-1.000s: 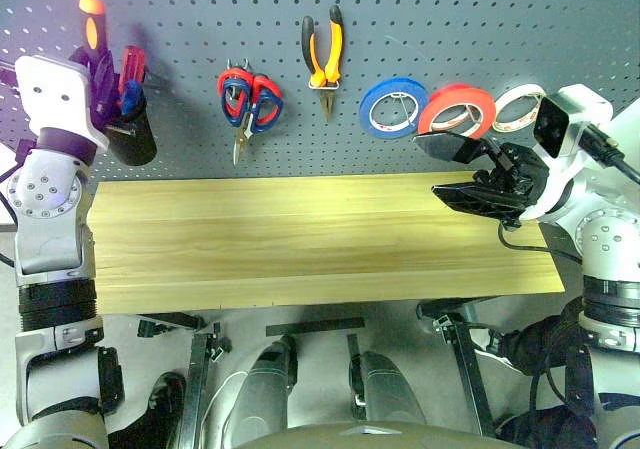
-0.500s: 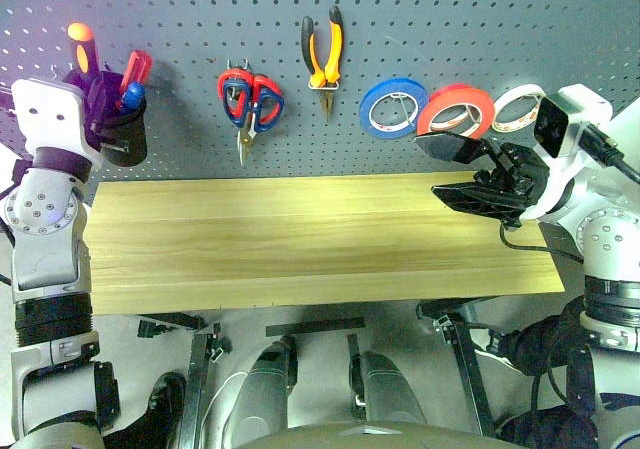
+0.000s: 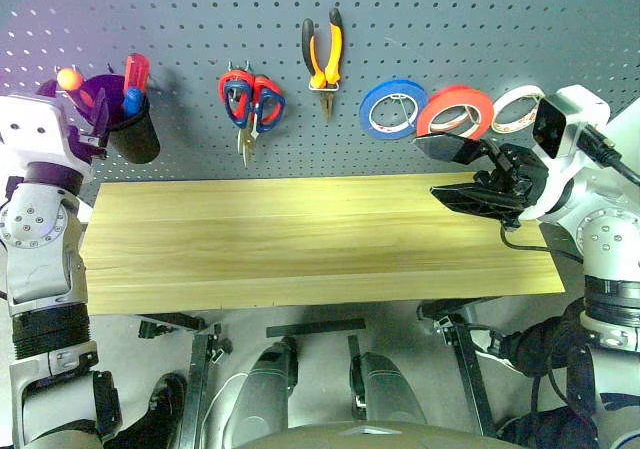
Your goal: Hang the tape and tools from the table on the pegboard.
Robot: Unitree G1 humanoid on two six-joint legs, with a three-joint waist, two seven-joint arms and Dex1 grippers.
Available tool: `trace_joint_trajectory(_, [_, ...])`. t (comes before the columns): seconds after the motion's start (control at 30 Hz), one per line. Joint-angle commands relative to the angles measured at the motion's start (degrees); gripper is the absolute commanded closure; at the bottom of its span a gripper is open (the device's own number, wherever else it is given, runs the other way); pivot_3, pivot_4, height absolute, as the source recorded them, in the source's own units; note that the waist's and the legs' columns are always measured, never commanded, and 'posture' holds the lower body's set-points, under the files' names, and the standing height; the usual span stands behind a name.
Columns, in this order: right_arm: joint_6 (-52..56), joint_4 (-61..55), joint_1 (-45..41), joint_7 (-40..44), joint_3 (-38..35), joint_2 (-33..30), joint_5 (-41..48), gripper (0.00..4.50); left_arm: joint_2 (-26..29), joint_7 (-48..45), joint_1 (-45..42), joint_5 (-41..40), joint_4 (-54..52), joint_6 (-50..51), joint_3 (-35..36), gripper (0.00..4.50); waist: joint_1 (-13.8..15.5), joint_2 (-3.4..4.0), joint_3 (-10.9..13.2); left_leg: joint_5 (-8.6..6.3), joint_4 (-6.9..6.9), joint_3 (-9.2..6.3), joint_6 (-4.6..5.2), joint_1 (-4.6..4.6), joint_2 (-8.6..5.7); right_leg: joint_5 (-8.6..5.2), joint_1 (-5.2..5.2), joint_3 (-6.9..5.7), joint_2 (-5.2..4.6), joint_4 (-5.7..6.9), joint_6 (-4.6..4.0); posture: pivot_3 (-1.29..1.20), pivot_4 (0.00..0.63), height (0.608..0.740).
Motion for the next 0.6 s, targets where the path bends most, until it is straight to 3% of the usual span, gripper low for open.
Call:
trace_joint_trajectory(0.03, [0.0, -0.9, -0.4, 0.2, -1.2, -1.2, 0.4, 0.00, -0.1, 0.3, 0.9, 0.0, 0.4, 0.0, 0.8, 0.15, 0.0, 0.00, 0.0, 0.00, -0.01, 0.00, 0.01, 0.04, 0.00, 0.00, 0.04, 0.00, 0.00, 0.00, 0.00, -0.04, 0.234, 0.740])
trace_joint_trajectory(0.23, [-0.1, -0.8, -0.2, 0.3, -1.3, -1.1, 0.3, 0.00, -0.6, 0.3, 1.2, -1.6, -1.6, 1.5, 1.3, 0.07, 0.0, 0.01, 0.0, -0.10, -0.08, -0.01, 0.15, 0.51, 0.00, 0.00, 0.53, 0.00, -0.01, -0.09, -0.01, -0.03, 0.235, 0.740])
trace_joint_trajectory(0.6, [-0.4, 0.7, -0.6, 1.5, -0.7, -0.9, -0.7, 0.00, -2.4, 1.3, -1.2, -4.6, -12.5, 7.7, 0.5, 0.07, 0.2, 0.01, 0.0, -0.11, -0.07, -0.02, 0.16, 0.49, 0.00, 0.00, 0.54, 0.00, -0.02, -0.11, -0.01, -0.02, 0.238, 0.740])
